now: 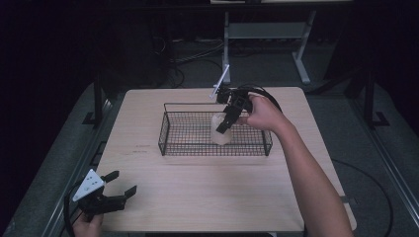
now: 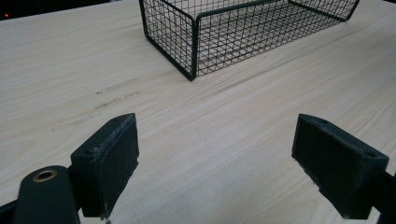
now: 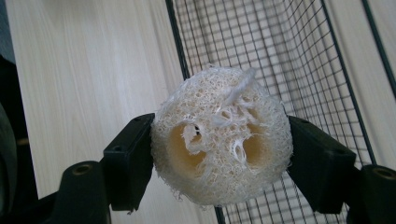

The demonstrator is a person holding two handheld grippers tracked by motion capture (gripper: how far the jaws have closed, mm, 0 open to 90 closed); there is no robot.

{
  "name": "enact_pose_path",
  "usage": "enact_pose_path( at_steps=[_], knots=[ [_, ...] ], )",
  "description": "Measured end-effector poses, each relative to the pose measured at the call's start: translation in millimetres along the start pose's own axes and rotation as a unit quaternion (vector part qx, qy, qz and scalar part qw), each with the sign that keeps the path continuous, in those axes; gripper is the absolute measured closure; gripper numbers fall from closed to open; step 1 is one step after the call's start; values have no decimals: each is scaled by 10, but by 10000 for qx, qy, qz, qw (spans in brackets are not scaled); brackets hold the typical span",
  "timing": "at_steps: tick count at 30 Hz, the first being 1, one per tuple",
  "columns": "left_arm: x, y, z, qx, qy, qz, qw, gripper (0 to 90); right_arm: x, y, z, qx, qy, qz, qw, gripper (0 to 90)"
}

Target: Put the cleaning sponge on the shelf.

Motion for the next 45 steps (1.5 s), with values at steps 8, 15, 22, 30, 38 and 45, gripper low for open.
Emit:
enact_pose_path(
  at_steps=[8, 15, 22, 30, 38, 45],
  knots=[
    [2, 0, 1, -14, 3, -2, 10000, 139, -47, -146, 31, -185, 4, 78, 9998, 278],
    [5, 13, 6, -5, 5, -26, 10000, 140, -76, -266, 89, -337, 31, 163, 9993, 278],
    [2, 14, 7, -16, 13, -38, 10000, 140, -115, -355, 134, -428, 61, 177, 9989, 278],
    [-1, 8, 5, -23, 1, -34, 10000, 139, -189, -433, 154, -507, 92, 166, 9985, 277],
    [0, 4, 6, -28, 6, -17, 10000, 139, -302, -492, 160, -540, 151, 146, 9983, 277],
    [4, 15, 6, 6, -5, -32, 10000, 140, -417, -530, 159, -515, 212, 122, 9984, 276]
  ],
)
Point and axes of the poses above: each handheld gripper's, and its own axes: x roughly backward along the jaws, z roughly out of its underside, y roughly to its left, the point moved 10 cm from there along -x, roughly forward along the jaws, and after that the axes turned 1 degree about y, right-handed, at the moved point
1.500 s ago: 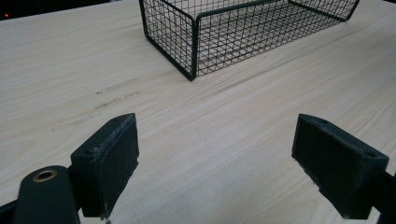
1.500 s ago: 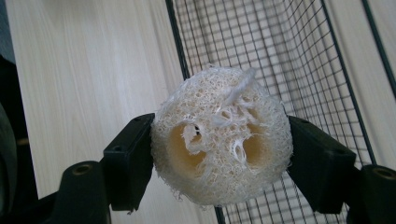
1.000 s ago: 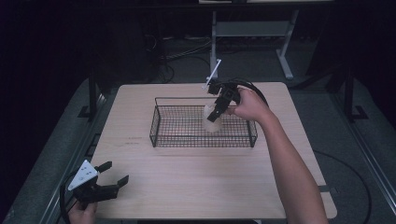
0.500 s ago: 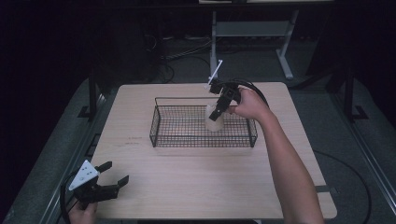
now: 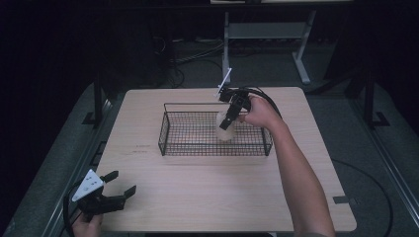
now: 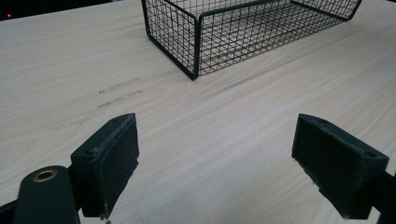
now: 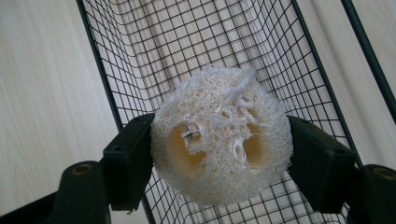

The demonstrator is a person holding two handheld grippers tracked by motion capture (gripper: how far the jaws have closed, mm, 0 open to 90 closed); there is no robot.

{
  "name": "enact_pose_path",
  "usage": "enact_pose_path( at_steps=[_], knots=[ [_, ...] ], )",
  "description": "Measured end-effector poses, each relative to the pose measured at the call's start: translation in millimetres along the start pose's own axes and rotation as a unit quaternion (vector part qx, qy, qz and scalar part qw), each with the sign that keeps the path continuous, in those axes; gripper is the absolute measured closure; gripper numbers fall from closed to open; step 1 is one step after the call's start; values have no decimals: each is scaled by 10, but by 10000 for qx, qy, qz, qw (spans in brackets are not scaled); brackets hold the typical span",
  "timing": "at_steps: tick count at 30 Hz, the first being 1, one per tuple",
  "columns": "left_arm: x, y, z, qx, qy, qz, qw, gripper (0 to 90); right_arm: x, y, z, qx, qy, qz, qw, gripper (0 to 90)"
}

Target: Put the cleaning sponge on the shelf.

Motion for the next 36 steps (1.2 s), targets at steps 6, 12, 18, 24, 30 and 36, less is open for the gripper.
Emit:
enact_pose_path(
  at_steps=[6, 12, 18, 24, 30, 36],
  knots=[
    [-20, -9, -7, -11, 15, 15, 10000, 140, -88, -39, 11, -44, 41, -40, 10000, 275],
    [-25, -12, -10, -8, 19, 17, 10000, 139, -193, -57, 39, -139, -12, -158, 9998, 275],
    [-33, -13, -11, -1, 18, 19, 10000, 139, -294, -85, 114, -225, 93, -167, 9996, 274],
    [-47, -16, -11, 0, 34, 49, 10000, 139, -381, -104, 122, -244, 152, -175, 9994, 274],
    [-35, -15, -4, -1, 19, 51, 10000, 139, -456, -123, 131, -338, 75, -245, 9991, 273],
    [-38, -22, -8, 8, 13, 52, 10000, 139, -499, -117, 135, -381, -18, -295, 9988, 268]
  ],
)
Point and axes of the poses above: each handheld gripper's, and its own axes: x roughly backward along the jaws, z roughly out of its underside, y roughly to its left, the point moved 10 cm from there along -x, roughly forward along the jaws, and after that the axes turned 1 degree about y, right-handed, at the moved point
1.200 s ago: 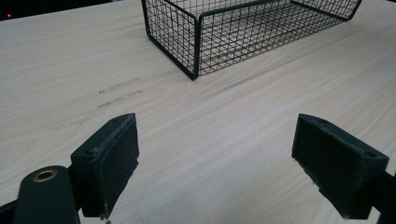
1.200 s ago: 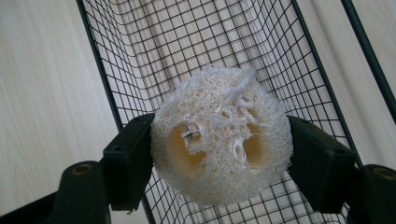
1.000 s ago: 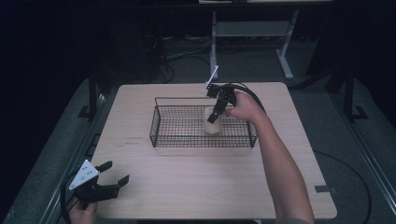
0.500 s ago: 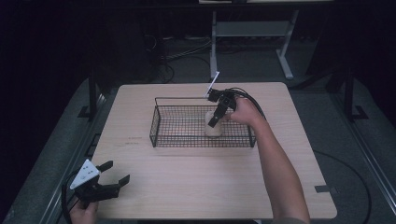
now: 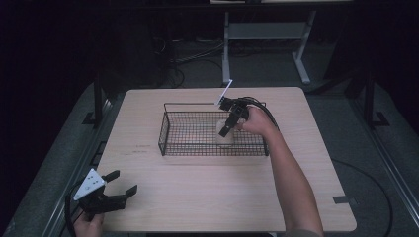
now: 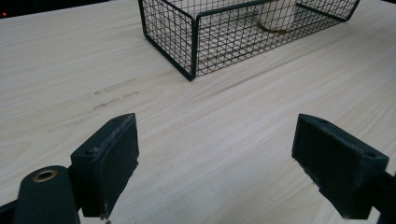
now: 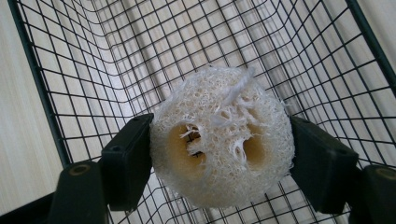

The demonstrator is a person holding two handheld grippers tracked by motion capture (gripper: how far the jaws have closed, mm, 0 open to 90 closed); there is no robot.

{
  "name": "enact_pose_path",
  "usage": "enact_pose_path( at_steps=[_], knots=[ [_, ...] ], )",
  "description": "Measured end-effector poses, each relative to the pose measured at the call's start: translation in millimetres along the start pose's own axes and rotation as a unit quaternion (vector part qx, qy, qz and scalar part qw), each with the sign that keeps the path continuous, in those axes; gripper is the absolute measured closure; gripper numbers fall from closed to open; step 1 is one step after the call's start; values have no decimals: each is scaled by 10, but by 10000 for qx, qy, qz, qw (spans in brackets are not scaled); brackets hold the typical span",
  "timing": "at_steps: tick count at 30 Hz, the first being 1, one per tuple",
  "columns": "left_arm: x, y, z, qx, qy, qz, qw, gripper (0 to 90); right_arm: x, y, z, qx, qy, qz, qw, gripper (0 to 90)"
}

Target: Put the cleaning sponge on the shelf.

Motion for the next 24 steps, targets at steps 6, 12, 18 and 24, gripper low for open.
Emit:
enact_pose_path(
  at_steps=[6, 12, 18, 24],
  knots=[
    [-15, -15, -2, -34, 22, 23, 10000, 139, 0, 7, 6, 35, 49, 36, 10000, 261],
    [-8, -11, 0, -7, 11, 23, 10000, 140, 20, 1, -3, -7, 34, 106, 9999, 197],
    [-13, -15, -1, -30, 25, 27, 10000, 139, 103, 21, -14, -1, -70, 112, 9999, 183],
    [-10, -24, -6, -40, 15, 34, 10000, 139, 199, 59, 5, 1, -107, 124, 9999, 179]
  ],
)
Point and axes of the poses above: each handheld gripper's, and its own axes: x roughly backward along the jaws, z roughly out of its underside, y roughly to its left, the point moved 10 cm from there along -x, roughly forward along the jaws, and after that the axes turned 1 degree about y, right-handed, at the moved point
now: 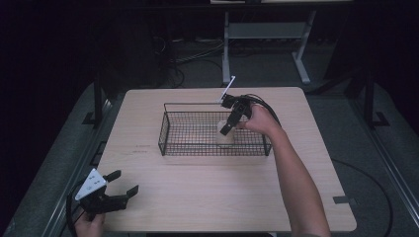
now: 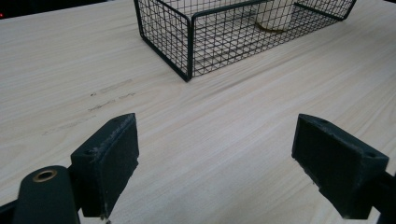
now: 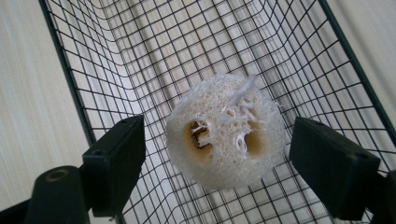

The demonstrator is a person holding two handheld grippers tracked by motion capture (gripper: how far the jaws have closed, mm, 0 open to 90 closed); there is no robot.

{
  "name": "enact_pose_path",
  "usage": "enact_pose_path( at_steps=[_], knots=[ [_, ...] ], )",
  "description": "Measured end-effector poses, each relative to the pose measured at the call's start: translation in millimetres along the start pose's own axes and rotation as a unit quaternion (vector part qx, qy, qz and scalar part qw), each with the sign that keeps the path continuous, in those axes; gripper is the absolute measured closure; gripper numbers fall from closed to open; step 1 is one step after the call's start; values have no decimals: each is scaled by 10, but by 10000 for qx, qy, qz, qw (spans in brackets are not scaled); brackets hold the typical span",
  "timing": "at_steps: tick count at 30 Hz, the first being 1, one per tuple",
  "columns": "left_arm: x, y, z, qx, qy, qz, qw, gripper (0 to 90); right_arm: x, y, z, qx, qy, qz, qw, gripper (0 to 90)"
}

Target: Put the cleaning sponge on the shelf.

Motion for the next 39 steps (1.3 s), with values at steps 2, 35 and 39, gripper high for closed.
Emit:
enact_pose_path(
  at_steps=[2, 35, 39],
  knots=[
    [2, 0, -4, 11, -16, -6, 10000, 140, 35, 14, 2, 26, -32, 1, 10000, 179],
    [-2, -4, -13, 14, -34, 19, 10000, 139, 435, 242, 66, 215, -206, 128, 9995, 181],
    [-6, -2, -12, 9, -25, 19, 10000, 139, 443, 276, 76, 255, -186, 118, 9994, 181]
  ],
)
Point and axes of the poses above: each handheld gripper's, and its own axes: x roughly backward along the jaws, z roughly out of its underside, y roughly to its left, the point moved 10 cm from there along -x, roughly forward along the jaws, and after that the axes turned 1 degree about y, right-handed, at the moved point
